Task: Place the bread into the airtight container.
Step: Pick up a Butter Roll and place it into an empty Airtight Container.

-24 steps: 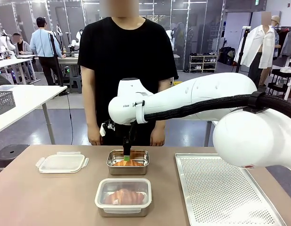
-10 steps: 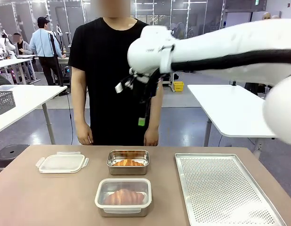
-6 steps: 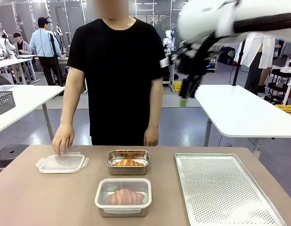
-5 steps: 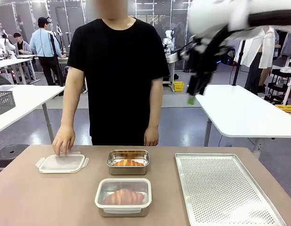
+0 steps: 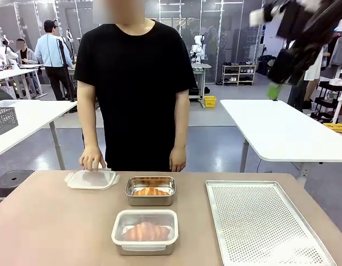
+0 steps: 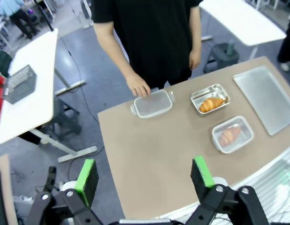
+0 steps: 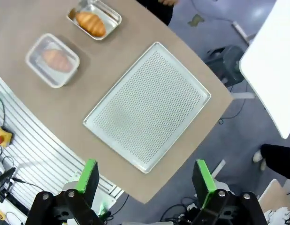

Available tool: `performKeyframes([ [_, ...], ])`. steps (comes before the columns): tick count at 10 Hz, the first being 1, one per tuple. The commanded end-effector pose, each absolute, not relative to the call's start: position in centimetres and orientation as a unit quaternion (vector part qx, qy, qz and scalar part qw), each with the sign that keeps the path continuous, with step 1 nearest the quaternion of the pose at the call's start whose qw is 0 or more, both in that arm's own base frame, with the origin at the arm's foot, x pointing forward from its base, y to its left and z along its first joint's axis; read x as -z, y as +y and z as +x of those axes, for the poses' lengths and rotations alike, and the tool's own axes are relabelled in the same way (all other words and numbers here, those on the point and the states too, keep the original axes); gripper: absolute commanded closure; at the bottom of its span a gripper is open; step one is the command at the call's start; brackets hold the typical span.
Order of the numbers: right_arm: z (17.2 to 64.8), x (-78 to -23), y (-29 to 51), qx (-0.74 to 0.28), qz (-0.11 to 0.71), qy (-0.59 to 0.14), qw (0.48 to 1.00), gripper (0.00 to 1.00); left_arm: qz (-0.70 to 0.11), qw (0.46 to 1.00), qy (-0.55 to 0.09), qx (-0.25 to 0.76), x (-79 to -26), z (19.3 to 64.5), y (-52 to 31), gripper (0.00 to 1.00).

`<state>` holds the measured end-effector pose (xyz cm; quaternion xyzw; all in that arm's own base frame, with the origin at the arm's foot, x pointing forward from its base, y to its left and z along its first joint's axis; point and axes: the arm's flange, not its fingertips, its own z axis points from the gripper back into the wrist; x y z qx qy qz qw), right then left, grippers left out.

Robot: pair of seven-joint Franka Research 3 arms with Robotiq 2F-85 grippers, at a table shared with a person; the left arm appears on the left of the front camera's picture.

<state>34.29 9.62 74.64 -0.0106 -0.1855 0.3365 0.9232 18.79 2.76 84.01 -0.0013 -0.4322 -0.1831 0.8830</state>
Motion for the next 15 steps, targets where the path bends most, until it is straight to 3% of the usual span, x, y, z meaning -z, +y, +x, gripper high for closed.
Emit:
performKeyframes([
  [1,30.9,-76.3,9.1,-0.314,0.014,-0.187,0.931,0.00,-0.001,0.883,-0.432,0.183,-84.1,18.8,2.8,0.00],
  [4,28.1,-78.4,6.7,-0.243,0.056,-0.182,0.951,0.00,-0.001,0.883,-0.432,0.183,-84.1,18.8,2.8,0.00],
  [5,32.7,-78.6,3.0,-0.209,0.079,-0.190,0.956,0.00,-0.001,0.883,-0.432,0.183,-84.1,18.8,2.8,0.00],
  [6,31.9,-77.7,1.2,-0.165,0.094,-0.185,0.964,0.00,-0.001,0.883,-0.432,0.183,-84.1,18.8,2.8,0.00],
  [7,30.8,-77.6,0.0,-0.161,0.108,-0.213,0.958,0.00,-0.001,0.883,-0.432,0.183,-84.1,18.8,2.8,0.00],
  [8,30.5,-77.9,2.3,-0.217,0.059,-0.177,0.958,0.00,-0.001,0.883,-0.432,0.183,-84.1,18.8,2.8,0.00],
  [15,30.5,-77.9,2.3,-0.217,0.059,-0.177,0.958,0.00,-0.001,0.883,-0.432,0.183,-84.1,18.8,2.8,0.00],
])
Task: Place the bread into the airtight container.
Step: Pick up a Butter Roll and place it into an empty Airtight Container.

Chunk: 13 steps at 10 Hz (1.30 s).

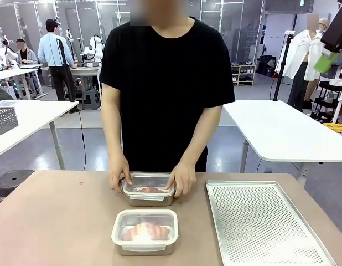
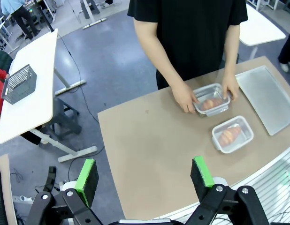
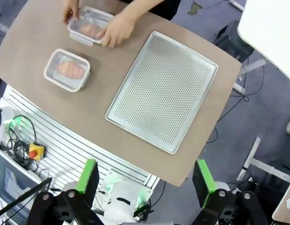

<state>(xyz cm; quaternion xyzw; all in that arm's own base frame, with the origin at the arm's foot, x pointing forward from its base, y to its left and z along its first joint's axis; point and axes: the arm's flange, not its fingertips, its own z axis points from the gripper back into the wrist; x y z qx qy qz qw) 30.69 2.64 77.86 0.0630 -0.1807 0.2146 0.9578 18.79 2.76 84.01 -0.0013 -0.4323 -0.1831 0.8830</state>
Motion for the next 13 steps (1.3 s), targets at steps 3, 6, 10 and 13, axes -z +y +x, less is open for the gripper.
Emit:
performKeyframes([
  [3,30.5,-77.9,2.3,-0.217,0.059,-0.177,0.958,0.00,-0.001,0.883,-0.432,0.183,-84.1,18.8,2.8,0.00],
  [6,30.5,-77.9,2.3,-0.217,0.059,-0.177,0.958,0.00,-0.001,0.883,-0.432,0.183,-84.1,18.8,2.8,0.00],
  [10,30.5,-77.9,2.3,-0.217,0.059,-0.177,0.958,0.00,-0.001,0.883,-0.432,0.183,-84.1,18.8,2.8,0.00],
  [13,30.8,-78.8,-0.8,-0.173,0.076,-0.204,0.960,0.00,-0.001,0.883,-0.432,0.183,-84.1,18.8,2.8,0.00],
])
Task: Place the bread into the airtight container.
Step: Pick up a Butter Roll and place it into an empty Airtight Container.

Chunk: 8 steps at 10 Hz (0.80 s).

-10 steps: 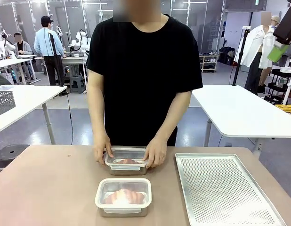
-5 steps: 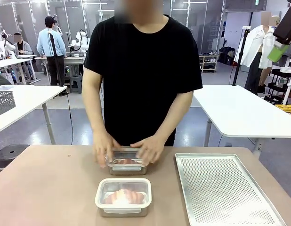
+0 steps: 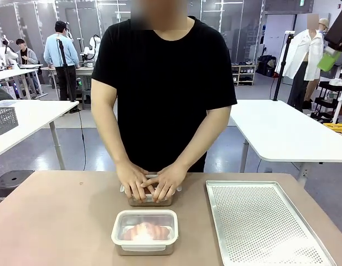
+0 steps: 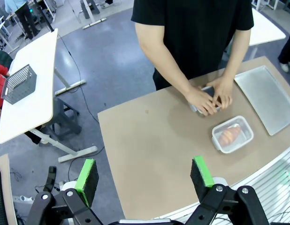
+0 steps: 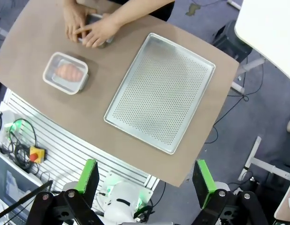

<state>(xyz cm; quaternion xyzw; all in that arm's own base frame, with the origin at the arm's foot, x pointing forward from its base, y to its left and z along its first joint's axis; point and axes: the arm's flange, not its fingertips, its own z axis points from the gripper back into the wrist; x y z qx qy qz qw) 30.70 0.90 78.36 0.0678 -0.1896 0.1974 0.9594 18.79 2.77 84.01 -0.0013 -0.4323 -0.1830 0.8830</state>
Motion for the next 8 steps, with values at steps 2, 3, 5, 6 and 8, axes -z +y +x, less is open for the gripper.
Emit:
performKeyframes([
  [2,30.9,-78.6,-3.7,-0.137,0.080,-0.214,0.964,0.00,-0.001,0.883,-0.432,0.183,-84.1,18.8,2.8,0.00],
  [3,30.8,-78.5,-4.7,-0.120,0.099,-0.210,0.965,0.00,-0.001,0.883,-0.432,0.183,-84.1,18.8,2.8,0.00],
  [5,31.2,-78.2,-5.2,-0.103,0.102,-0.208,0.967,0.00,-0.001,0.883,-0.432,0.183,-84.1,18.8,2.8,0.00],
  [6,31.5,-78.2,-5.1,-0.095,0.106,-0.198,0.970,0.00,-0.001,0.883,-0.432,0.183,-84.1,18.8,2.8,0.00],
  [8,30.7,-78.4,-6.1,-0.121,0.087,-0.204,0.968,0.00,-0.001,0.883,-0.432,0.183,-84.1,18.8,2.8,0.00],
])
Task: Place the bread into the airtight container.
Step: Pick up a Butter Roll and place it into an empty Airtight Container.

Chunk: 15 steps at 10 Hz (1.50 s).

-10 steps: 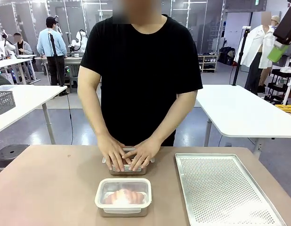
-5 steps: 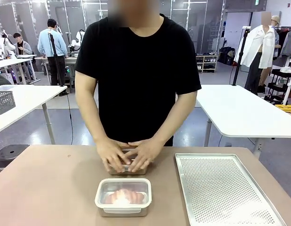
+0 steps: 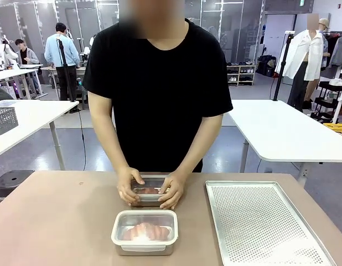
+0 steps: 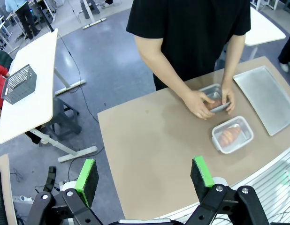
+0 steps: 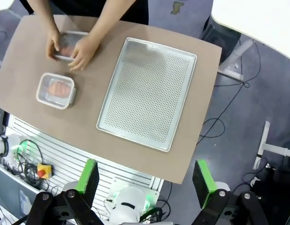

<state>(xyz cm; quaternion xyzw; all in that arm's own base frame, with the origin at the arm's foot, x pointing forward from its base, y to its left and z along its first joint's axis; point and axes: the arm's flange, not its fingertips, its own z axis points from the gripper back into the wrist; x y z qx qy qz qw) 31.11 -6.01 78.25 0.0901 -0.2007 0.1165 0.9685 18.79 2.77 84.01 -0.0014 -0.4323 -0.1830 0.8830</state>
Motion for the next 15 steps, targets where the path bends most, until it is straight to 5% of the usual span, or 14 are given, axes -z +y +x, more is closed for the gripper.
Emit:
performKeyframes([
  [1,30.73,-78.42,-6.13,-0.121,0.087,-0.204,0.968,0.00,-0.001,0.883,-0.432,0.183,-84.06,18.82,2.77,0.00],
  [15,30.73,-78.42,-6.13,-0.121,0.087,-0.204,0.968,0.00,-0.001,0.883,-0.432,0.183,-84.06,18.82,2.77,0.00],
])
